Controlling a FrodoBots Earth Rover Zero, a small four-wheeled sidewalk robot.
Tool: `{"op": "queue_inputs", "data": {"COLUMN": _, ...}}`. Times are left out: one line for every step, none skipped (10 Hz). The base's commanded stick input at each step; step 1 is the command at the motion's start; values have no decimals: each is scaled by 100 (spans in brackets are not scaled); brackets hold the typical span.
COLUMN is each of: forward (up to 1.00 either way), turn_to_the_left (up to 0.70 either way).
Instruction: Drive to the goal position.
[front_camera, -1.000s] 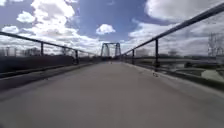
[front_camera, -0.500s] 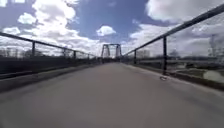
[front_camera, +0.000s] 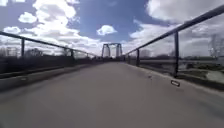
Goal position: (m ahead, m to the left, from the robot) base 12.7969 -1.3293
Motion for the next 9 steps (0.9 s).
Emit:
{"op": "queue_inputs", "data": {"forward": 100, "turn_to_the_left": 0}}
{"op": "queue_inputs", "data": {"forward": 100, "turn_to_the_left": 0}}
{"op": "queue_inputs", "data": {"forward": 100, "turn_to_the_left": 0}}
{"op": "queue_inputs", "data": {"forward": 100, "turn_to_the_left": 0}}
{"op": "queue_inputs", "data": {"forward": 100, "turn_to_the_left": 0}}
{"op": "queue_inputs", "data": {"forward": 100, "turn_to_the_left": -15}}
{"op": "queue_inputs", "data": {"forward": 100, "turn_to_the_left": -27}}
{"op": "queue_inputs", "data": {"forward": 100, "turn_to_the_left": 0}}
{"op": "queue_inputs", "data": {"forward": 100, "turn_to_the_left": 0}}
